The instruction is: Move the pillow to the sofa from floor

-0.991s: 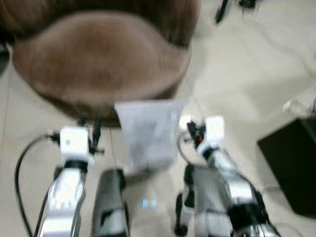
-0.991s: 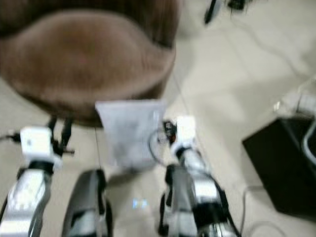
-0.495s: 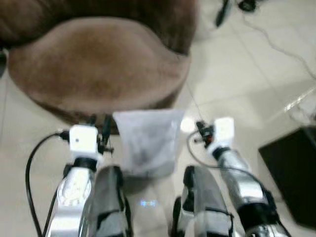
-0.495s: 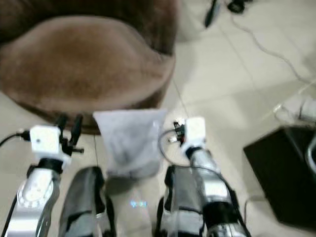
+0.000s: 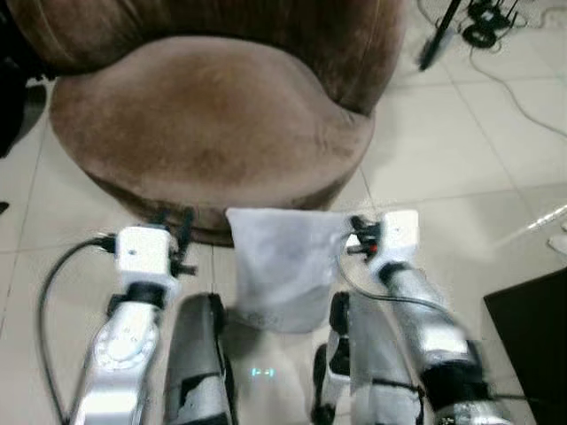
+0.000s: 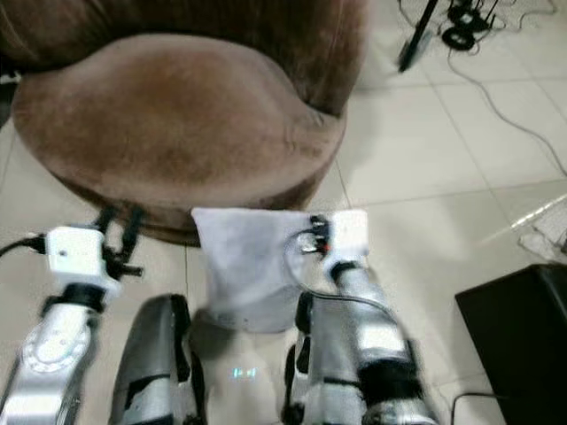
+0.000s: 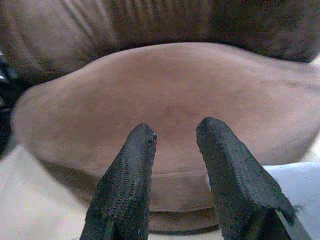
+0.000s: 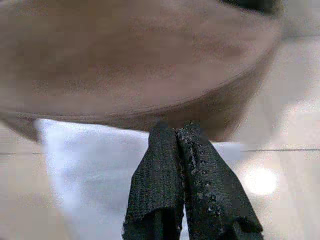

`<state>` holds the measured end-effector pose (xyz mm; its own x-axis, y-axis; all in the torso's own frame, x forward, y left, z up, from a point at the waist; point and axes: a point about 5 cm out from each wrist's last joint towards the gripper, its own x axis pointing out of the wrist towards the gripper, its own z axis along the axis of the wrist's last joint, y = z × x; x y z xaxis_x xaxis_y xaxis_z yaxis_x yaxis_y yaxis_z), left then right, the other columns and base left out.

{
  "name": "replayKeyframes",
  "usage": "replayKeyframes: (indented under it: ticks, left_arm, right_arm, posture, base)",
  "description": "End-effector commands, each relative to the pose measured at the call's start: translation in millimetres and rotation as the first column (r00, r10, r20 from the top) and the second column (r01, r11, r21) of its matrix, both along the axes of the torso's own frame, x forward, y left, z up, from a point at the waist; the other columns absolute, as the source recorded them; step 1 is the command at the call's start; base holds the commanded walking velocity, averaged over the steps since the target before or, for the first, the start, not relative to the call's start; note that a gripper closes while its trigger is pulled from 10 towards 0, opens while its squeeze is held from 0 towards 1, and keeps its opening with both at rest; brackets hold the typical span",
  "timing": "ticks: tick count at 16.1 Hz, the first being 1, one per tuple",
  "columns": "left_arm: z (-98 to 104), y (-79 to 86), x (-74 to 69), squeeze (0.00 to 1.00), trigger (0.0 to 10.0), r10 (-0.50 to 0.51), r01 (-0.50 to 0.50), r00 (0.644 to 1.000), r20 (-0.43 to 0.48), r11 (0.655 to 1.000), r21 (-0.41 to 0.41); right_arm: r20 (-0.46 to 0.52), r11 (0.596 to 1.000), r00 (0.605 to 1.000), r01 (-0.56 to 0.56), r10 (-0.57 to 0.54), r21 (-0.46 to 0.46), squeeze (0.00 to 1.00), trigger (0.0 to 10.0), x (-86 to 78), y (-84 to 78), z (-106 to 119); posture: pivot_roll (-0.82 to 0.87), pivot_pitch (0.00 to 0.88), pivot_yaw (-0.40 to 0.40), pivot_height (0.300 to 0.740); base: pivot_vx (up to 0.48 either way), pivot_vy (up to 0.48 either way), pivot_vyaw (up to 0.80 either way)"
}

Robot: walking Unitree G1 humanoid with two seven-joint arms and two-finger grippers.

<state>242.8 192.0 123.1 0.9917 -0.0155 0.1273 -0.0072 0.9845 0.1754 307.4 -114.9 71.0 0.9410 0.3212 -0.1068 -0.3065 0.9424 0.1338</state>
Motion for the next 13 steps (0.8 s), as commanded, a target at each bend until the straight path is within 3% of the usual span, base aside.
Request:
replayKeyframes:
  ticks: [1,4,5,6,9,11,13]
  left_arm:
    - [-3.2,-7.5,-0.9,0.0,10.0,-0.04,0.04,0.999,-0.016,0.999,-0.021]
    - [-11.8,-14.9,-3.7,0.0,10.0,-0.084,0.085,0.994,-0.062,0.996,0.014]
    - [-13.1,-15.1,-5.1,0.0,10.0,-0.088,0.09,0.994,-0.063,0.995,0.029]
    - [-14.8,-14.7,-6.0,0.0,10.0,-0.091,0.095,0.993,-0.071,0.994,0.048]
    - [-19.2,-8.1,-12.3,0.0,10.0,-0.095,0.106,0.99,-0.107,0.989,0.102]
    - [-9.1,9.1,-20.4,0.0,10.0,-0.091,0.104,0.991,-0.1,0.985,0.135]
    - [-3.4,14.5,-25.0,0.0,10.0,-0.149,0.168,0.982,-0.113,0.969,0.182]
  right_arm:
    - [0.001,0.999,1.0,0.029,-0.029,-0.018,0.0,10.0,-0.1,-11.6,-2.7]
    - [-0.008,0.997,0.997,0.073,-0.074,-0.029,0.0,10.0,5.8,-23.8,-4.1]
    - [-0.031,0.996,0.995,0.09,-0.09,-0.015,0.17,10.0,11.0,-29.1,-5.9]
    - [-0.048,0.995,0.994,0.1,-0.1,-0.001,1.0,10.0,14.7,-31.4,-6.5]
    - [-0.116,0.989,0.985,0.135,-0.128,0.058,1.0,10.0,26.8,-36.7,-9.3]
    - [-0.216,0.966,0.958,0.219,-0.187,0.137,1.0,10.0,34.4,-42.3,-14.4]
    - [-0.243,0.959,0.945,0.253,-0.217,0.127,1.0,10.0,37.7,-44.4,-15.0]
  posture:
    - [0.07,0.261,-0.032,0.546]
    - [0.07,0.255,-0.021,0.546]
    - [0.07,0.254,-0.017,0.546]
    - [0.07,0.256,-0.014,0.546]
    - [0.1,0.278,-0.005,0.546]
    - [0.16,0.326,0.01,0.546]
    - [0.16,0.326,0.01,0.546]
  base:
    - [0.0,0.0,0.0]
    - [0.0,0.0,0.0]
    - [0.0,0.0,0.0]
    - [0.0,0.0,0.0]
    - [0.0,0.0,0.0]
    - [0.0,0.0,0.0]
    - [0.0,0.0,0.0]
